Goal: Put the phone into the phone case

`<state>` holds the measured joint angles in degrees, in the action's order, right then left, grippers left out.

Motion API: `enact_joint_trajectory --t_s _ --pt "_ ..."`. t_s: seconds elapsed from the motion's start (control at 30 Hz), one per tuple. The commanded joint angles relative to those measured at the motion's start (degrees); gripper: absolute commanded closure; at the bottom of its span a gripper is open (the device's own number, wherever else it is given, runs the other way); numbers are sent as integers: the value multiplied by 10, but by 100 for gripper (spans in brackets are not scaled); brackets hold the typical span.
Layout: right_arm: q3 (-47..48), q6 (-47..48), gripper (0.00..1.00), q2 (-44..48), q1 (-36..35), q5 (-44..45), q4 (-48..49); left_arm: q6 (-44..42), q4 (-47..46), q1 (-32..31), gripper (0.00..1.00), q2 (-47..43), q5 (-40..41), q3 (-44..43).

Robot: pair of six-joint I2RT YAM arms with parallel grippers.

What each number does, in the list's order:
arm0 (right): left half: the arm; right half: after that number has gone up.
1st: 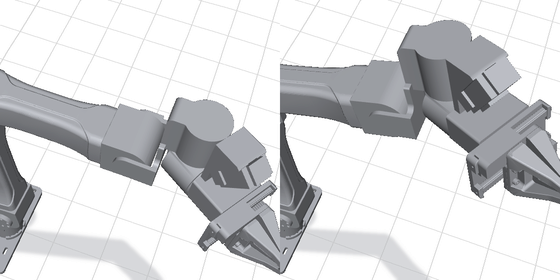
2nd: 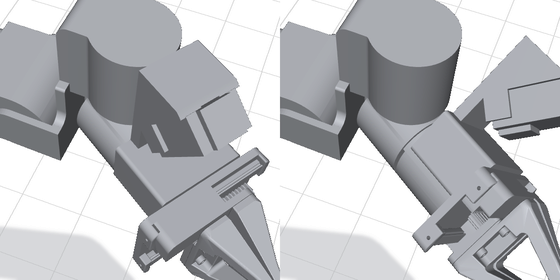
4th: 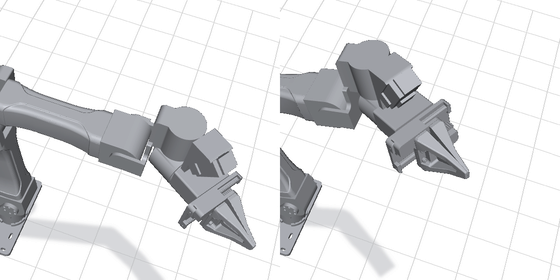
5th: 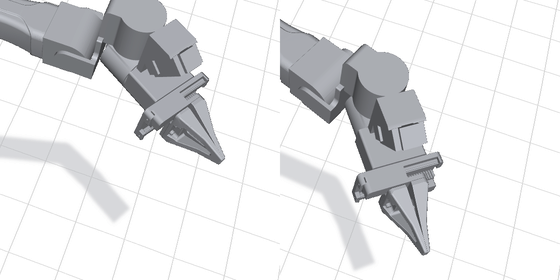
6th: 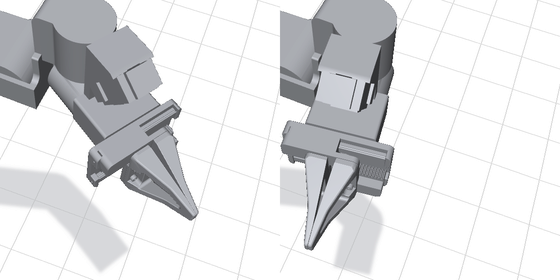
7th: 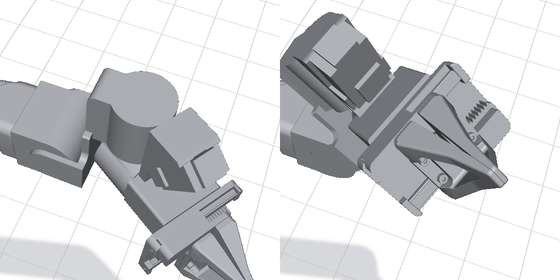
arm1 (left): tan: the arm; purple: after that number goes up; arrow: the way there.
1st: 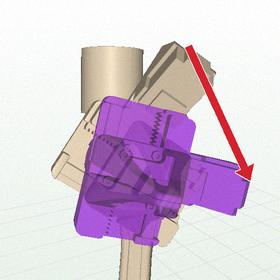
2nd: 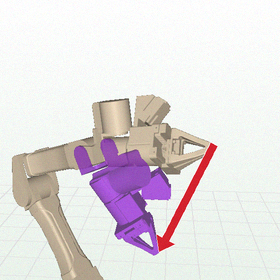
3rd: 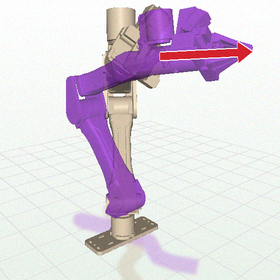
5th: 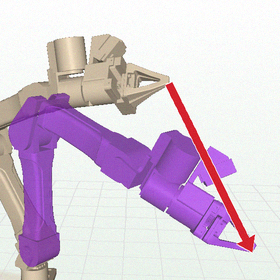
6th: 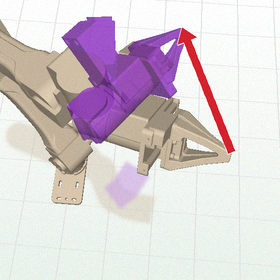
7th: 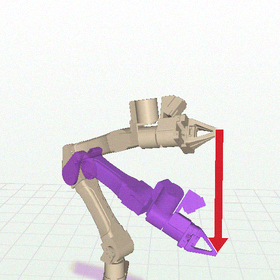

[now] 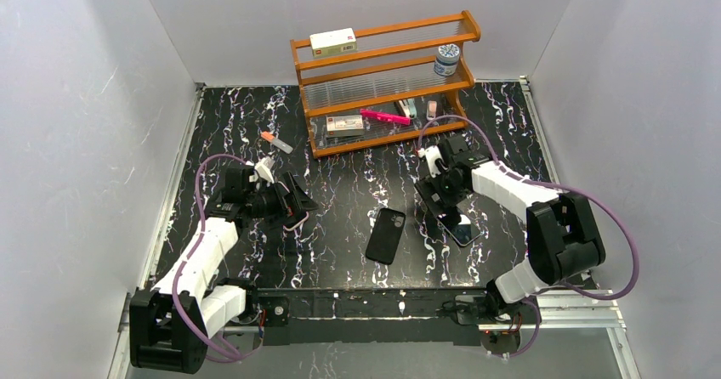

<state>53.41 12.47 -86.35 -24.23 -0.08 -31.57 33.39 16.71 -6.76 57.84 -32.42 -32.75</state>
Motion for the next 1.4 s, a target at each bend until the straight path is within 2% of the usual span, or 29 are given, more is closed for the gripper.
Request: enact_joint_trajectory --t_s 0.0,0.43,0.6,0.97,1.27,1.37 --pt "-12 -9 1 -10 31 -38 -6 -11 8 -4 2 -7 -20 -21" --pt "-1 -6 1 -70 52 -117 26 -10 11 -13 2 -28 -15 -21" --pt "18 -8 7 -95 51 -154 22 -10 11 -14 2 -33 -11 -21" --pt "12 -21 11 -81 11 -206 29 -11 11 -14 2 -25 -6 -22" --pt "41 -46 16 -86 -12 -219 -19 -9 12 -15 2 -36 -4 -20" --pt "54 -66 20 -88 -13 -221 -43 -9 11 -16 2 -36 -4 -20"
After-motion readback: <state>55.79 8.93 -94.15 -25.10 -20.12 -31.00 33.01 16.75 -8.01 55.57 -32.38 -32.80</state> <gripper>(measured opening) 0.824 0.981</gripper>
